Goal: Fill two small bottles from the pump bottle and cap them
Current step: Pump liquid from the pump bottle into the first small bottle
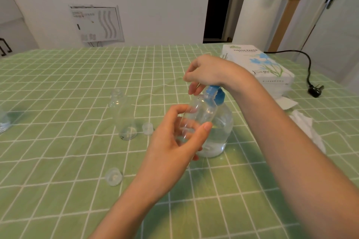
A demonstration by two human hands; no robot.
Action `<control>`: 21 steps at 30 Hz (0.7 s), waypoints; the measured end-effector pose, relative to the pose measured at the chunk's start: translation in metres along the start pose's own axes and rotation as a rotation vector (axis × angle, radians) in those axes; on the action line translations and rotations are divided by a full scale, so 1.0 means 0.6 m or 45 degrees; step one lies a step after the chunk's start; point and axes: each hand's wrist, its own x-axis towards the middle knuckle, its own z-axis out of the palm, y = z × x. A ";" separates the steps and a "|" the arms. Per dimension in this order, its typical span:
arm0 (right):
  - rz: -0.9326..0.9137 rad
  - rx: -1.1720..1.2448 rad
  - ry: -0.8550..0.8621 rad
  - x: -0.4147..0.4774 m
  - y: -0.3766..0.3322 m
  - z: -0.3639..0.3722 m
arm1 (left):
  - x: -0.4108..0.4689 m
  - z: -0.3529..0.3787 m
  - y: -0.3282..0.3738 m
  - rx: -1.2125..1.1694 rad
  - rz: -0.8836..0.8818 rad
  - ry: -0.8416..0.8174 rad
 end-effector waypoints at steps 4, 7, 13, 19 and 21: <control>-0.001 -0.019 0.031 -0.003 -0.001 -0.003 | 0.000 0.003 0.001 -0.027 -0.005 -0.007; -0.014 -0.060 0.041 -0.004 -0.010 -0.012 | 0.002 0.004 0.006 -0.063 0.009 -0.009; -0.030 -0.012 0.032 -0.003 -0.011 -0.018 | 0.003 0.002 0.008 -0.077 0.016 -0.020; 0.017 -0.002 0.011 -0.001 -0.002 -0.008 | 0.001 0.002 0.003 -0.046 -0.007 -0.014; 0.021 0.000 0.001 -0.001 0.000 -0.004 | 0.000 0.002 0.001 -0.046 -0.016 -0.009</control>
